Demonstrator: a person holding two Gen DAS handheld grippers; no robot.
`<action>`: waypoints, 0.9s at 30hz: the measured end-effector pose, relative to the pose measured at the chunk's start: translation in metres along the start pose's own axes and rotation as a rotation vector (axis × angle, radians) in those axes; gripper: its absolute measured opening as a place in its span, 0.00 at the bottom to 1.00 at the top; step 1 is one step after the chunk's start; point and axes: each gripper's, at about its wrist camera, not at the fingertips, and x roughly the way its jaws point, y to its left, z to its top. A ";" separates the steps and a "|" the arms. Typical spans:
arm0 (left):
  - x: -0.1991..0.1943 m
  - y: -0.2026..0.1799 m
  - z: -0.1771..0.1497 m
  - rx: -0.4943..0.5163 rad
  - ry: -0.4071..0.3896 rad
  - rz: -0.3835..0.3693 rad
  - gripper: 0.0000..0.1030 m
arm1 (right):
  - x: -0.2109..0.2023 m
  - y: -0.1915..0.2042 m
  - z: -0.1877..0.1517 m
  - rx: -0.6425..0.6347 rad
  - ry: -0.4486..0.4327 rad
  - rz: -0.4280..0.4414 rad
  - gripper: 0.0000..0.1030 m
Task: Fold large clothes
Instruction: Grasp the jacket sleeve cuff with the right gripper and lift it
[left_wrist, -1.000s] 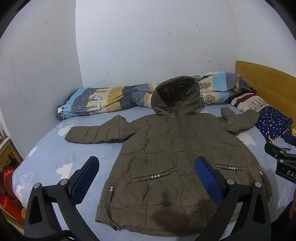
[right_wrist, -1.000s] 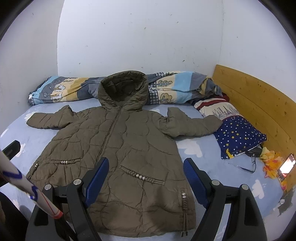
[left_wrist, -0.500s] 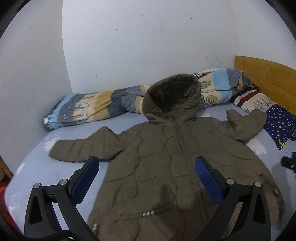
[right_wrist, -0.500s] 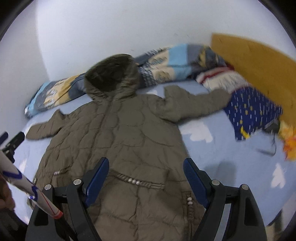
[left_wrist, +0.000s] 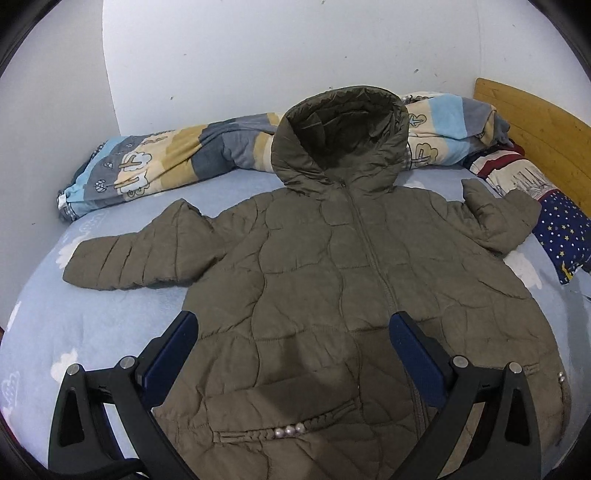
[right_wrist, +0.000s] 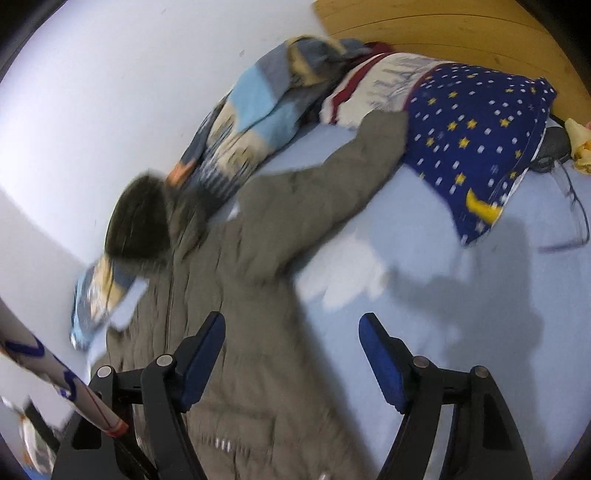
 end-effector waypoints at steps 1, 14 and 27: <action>0.000 0.001 -0.001 0.006 -0.003 0.004 1.00 | 0.003 -0.006 0.014 0.012 -0.008 -0.007 0.77; 0.018 0.031 -0.006 0.001 0.013 0.052 1.00 | 0.100 -0.118 0.172 0.255 -0.095 -0.106 0.64; 0.038 0.035 -0.011 0.002 0.039 0.078 1.00 | 0.192 -0.150 0.227 0.207 -0.061 -0.285 0.56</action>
